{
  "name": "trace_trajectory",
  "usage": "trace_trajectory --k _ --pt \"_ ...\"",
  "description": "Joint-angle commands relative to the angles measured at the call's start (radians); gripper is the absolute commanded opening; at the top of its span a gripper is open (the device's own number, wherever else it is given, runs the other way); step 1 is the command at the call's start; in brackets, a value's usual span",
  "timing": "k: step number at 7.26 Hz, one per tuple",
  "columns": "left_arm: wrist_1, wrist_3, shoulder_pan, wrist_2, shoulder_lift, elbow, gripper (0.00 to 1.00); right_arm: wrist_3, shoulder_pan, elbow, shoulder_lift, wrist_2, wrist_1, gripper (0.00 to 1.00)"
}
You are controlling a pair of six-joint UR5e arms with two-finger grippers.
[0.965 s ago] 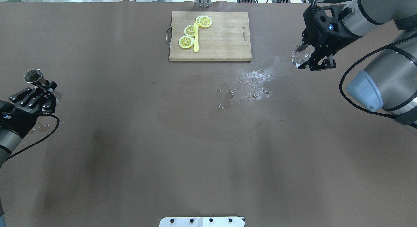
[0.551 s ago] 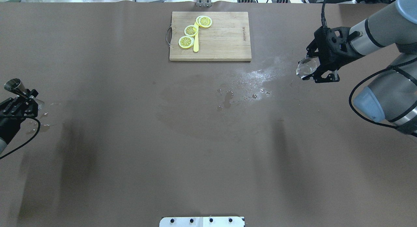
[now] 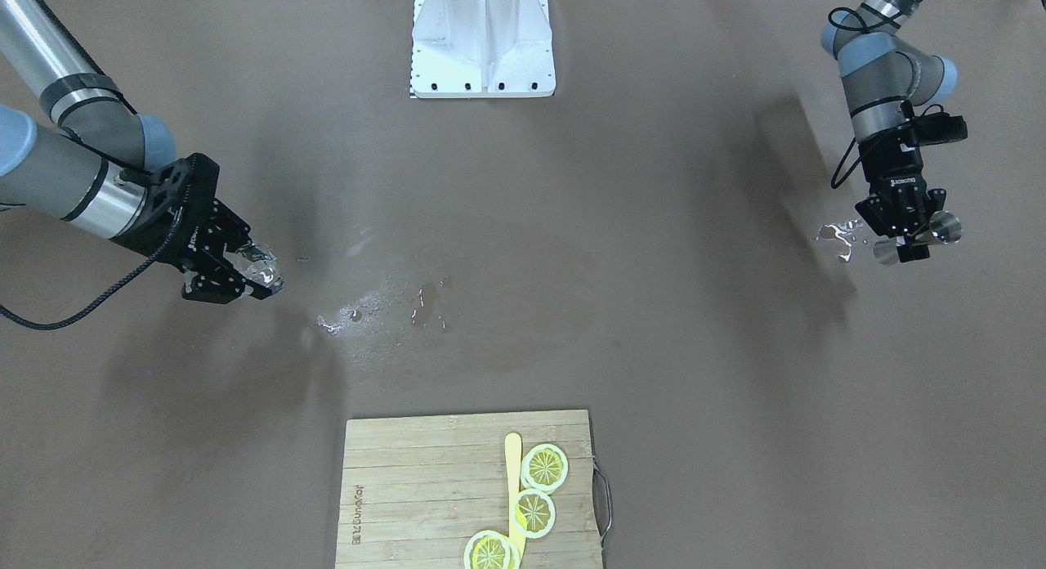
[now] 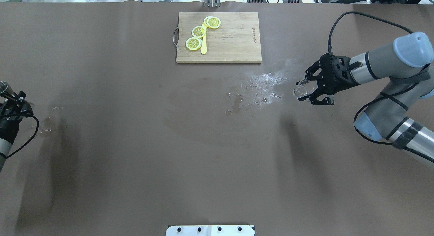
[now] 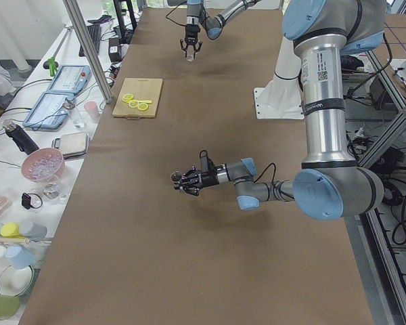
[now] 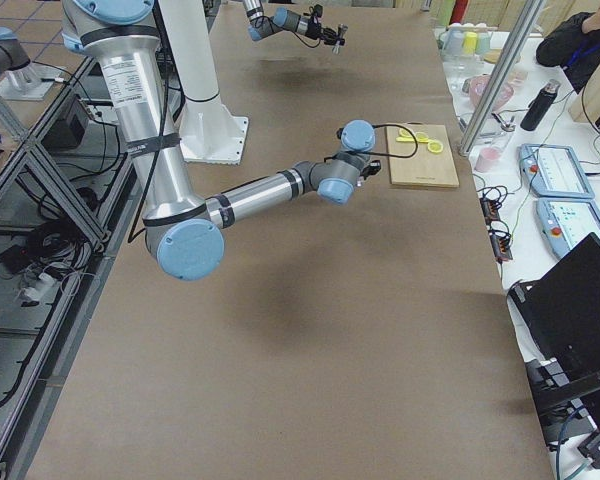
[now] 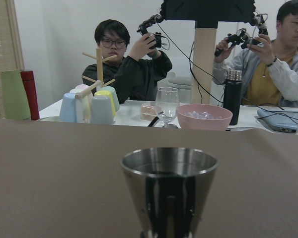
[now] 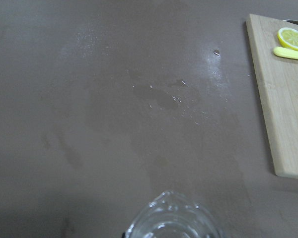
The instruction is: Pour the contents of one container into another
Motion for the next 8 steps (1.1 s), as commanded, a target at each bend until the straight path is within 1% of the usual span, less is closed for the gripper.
trace_trajectory --k 1,2,3,4,5,6,7,8 --pt "0.178 -0.158 0.005 0.096 -0.010 0.005 0.00 0.035 -0.060 -0.007 -0.003 -0.018 0.032 0.00" --pt "0.268 -0.221 0.009 0.124 -0.025 0.008 0.00 0.035 -0.094 -0.007 -0.003 -0.037 0.026 0.00" --pt "0.339 -0.241 0.020 0.147 -0.053 0.011 0.00 0.034 -0.121 -0.007 -0.006 -0.065 0.026 0.00" --pt "0.347 -0.242 0.022 0.151 -0.126 0.052 0.00 0.032 -0.135 -0.010 -0.006 -0.068 0.027 0.00" --pt "0.347 -0.242 0.022 0.151 -0.142 0.063 0.00 0.032 -0.152 -0.014 -0.009 -0.083 0.029 0.00" --pt "0.346 -0.243 0.022 0.149 -0.151 0.064 0.00 0.032 -0.161 -0.016 -0.012 -0.085 0.029 0.00" --pt "0.347 -0.251 0.022 0.149 -0.168 0.085 0.00 0.032 -0.166 -0.016 -0.015 -0.085 0.029 0.00" --pt "0.347 -0.251 0.023 0.149 -0.179 0.091 0.06 0.035 -0.166 -0.007 -0.025 -0.082 0.029 0.00"
